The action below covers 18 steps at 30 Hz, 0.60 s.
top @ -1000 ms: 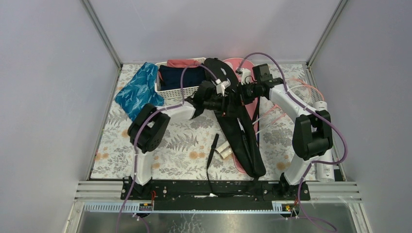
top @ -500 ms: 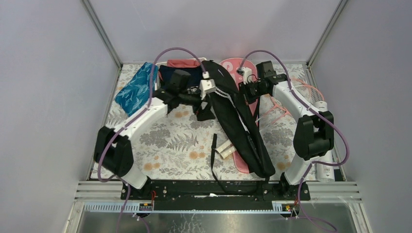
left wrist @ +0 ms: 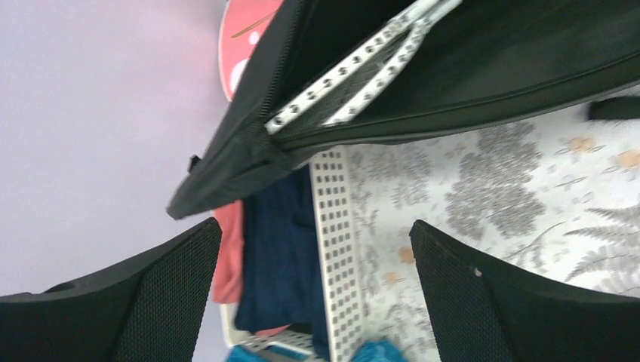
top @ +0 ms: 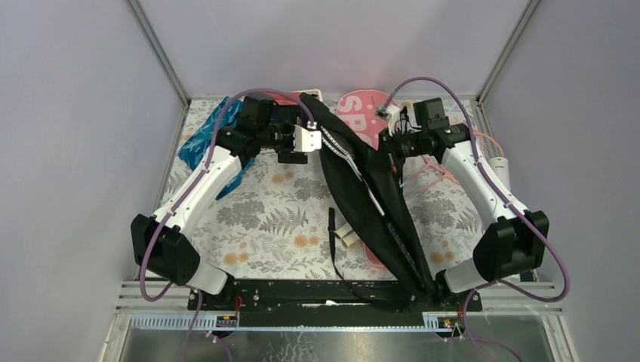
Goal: Pack up the badminton gear
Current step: Zip the racket bag at the center of the board.
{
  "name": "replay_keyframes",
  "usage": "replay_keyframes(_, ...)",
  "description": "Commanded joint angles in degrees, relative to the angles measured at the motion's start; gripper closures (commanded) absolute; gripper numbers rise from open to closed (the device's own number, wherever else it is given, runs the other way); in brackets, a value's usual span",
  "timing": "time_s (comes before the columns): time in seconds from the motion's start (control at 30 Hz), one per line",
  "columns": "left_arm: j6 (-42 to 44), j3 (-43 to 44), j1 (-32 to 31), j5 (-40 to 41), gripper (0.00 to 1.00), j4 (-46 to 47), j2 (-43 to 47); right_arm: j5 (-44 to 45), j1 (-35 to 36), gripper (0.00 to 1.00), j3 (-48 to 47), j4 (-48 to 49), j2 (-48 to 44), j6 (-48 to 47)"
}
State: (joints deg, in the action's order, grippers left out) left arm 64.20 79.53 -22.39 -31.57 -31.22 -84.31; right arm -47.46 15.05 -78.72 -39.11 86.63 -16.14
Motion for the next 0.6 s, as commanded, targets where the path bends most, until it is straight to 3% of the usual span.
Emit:
replay_keyframes(0.0, 13.16, 5.75, 0.44, 4.83, 0.01, -4.35, -2.20, -8.57, 0.06, 1.00, 0.92, -1.70, -4.67, -3.06)
replay_keyframes(0.57, 29.28, 6.31, 0.81, 5.25, 0.03, -12.73, -3.49, -15.87, 1.54, 1.00, 0.39, -15.53, -3.73, -16.01)
